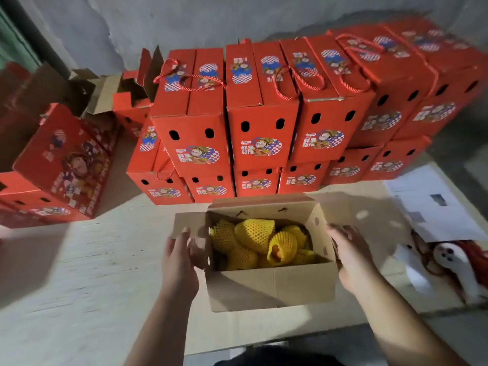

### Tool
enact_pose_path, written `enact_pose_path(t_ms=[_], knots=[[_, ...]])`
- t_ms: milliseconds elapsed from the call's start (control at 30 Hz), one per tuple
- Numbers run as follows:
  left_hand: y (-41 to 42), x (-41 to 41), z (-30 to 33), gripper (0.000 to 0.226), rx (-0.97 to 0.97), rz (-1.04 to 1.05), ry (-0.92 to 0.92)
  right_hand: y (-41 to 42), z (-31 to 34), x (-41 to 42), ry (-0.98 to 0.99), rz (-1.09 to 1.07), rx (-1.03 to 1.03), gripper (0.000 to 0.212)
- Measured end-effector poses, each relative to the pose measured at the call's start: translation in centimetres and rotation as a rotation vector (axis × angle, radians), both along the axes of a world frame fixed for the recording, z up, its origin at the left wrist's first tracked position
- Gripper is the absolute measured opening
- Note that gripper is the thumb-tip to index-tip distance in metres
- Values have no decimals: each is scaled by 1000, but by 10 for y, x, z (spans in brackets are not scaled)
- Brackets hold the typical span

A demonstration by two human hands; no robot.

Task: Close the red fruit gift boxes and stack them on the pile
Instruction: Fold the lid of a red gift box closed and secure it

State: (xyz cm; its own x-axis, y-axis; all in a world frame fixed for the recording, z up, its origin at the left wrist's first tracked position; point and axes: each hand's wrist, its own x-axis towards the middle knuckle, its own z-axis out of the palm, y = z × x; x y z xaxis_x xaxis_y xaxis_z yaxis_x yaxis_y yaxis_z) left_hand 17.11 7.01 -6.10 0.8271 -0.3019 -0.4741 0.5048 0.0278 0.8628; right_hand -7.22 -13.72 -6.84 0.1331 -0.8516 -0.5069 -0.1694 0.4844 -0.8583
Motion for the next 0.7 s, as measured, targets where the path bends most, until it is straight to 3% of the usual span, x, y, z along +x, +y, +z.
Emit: enact_pose_path(t_ms=[200,333,433,500,567,667,700], knots=[[4,10,26,37,-54,206,-230,-16,18,-14,-179,-120,-231,52],[-7,-7,40,31,-144,328,-309,6,26,-15,-167,-25,-443,67],[-11,-12,35,30,-236,253,-239,20,20,-20,-161,132,-653,69],[-13,-9,28,33,-247,76,-122,24,15,-25,-154,271,-746,70],[-16,-11,18,32,-39,-109,-276,25,13,-29,-182,377,-764,72],[-21,-18,-6,40,464,-400,-893,24,14,-34,-245,440,-737,75],[-22,-20,-13,46,599,-510,-1005,22,14,-36,-257,463,-732,76]])
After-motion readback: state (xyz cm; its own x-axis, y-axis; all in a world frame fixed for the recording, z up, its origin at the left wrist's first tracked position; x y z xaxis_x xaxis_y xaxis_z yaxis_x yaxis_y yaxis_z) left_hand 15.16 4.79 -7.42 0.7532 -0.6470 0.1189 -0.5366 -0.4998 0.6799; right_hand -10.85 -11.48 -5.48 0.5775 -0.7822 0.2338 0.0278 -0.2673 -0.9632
